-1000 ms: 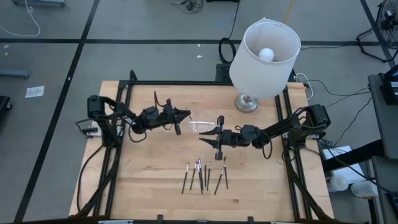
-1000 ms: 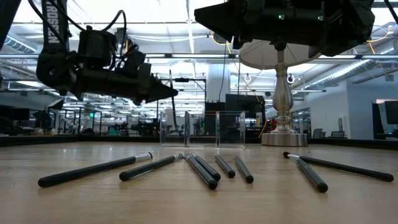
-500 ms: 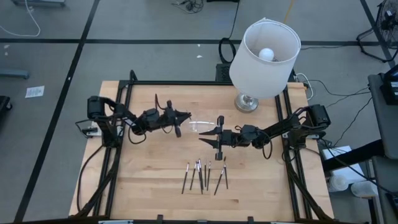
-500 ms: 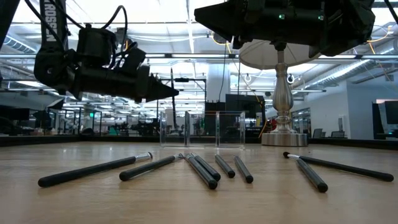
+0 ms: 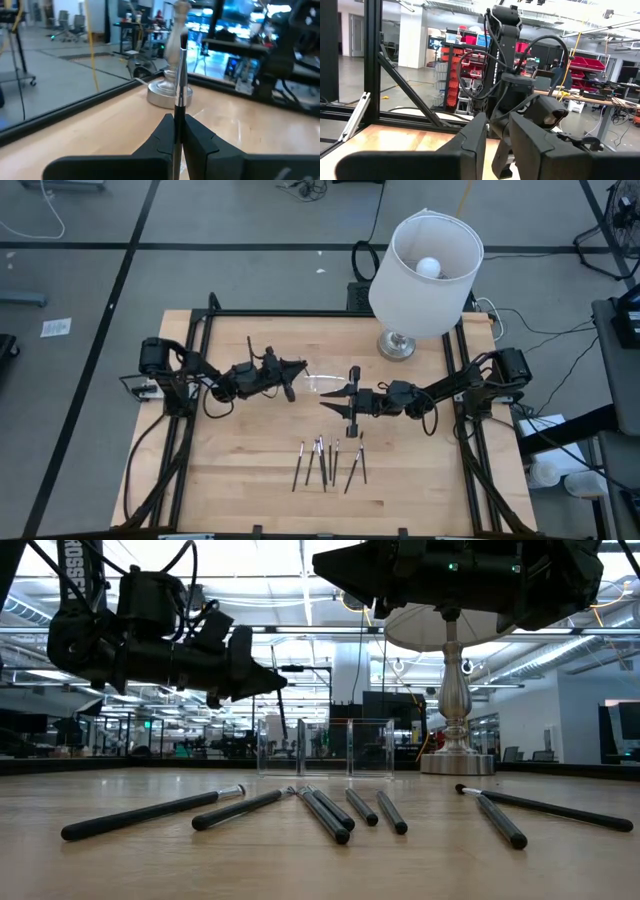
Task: Put items in baskets/containers
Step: Put the black liner brush transparent organizer
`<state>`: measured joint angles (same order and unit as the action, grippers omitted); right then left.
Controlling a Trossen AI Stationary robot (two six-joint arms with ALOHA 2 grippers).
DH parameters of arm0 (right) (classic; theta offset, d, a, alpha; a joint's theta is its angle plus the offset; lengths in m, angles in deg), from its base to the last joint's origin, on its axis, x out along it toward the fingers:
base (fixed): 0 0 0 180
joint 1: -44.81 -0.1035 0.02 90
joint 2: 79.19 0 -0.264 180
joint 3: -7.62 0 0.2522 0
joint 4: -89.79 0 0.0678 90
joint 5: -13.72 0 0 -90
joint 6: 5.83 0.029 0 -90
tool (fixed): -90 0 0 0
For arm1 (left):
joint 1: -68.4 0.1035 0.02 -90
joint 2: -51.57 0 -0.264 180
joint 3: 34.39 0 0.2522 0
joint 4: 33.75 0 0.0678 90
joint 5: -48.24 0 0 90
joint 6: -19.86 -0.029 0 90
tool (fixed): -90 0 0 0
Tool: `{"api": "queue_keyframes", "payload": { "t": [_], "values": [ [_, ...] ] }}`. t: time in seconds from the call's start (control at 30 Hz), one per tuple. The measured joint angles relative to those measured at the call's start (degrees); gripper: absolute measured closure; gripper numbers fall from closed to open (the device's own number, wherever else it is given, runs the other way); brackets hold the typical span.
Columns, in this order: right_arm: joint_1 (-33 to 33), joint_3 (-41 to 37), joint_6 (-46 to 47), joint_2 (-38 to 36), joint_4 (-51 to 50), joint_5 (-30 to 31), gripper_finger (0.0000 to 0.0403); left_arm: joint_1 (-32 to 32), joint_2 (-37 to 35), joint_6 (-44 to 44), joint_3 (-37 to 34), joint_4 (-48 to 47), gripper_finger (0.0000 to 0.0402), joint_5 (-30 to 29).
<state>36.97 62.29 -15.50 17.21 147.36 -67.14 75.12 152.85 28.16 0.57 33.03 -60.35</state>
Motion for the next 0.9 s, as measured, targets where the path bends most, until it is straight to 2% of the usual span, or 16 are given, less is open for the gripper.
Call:
{"api": "queue_keyframes", "payload": {
  "t": [0.3,0.47,0.67,0.9],
  "values": [
    [0.01,-0.04,0.00,0.00,0.02,0.00,0.0328,-4.82,0.00,1.48,3.89,-8.03,0.0385,-11.63],
    [0.01,-0.04,0.00,0.00,0.02,0.01,0.0328,-4.84,0.29,1.45,3.99,-8.34,0.0385,-12.28],
    [0.01,-0.04,0.00,0.00,0.17,0.02,0.0328,-4.74,5.78,2.32,5.63,-6.26,0.0385,-12.31],
    [0.01,-0.04,0.00,0.00,0.00,0.02,0.0328,-4.77,7.28,-0.24,7.53,-6.13,0.0385,-9.55]
  ]
}}
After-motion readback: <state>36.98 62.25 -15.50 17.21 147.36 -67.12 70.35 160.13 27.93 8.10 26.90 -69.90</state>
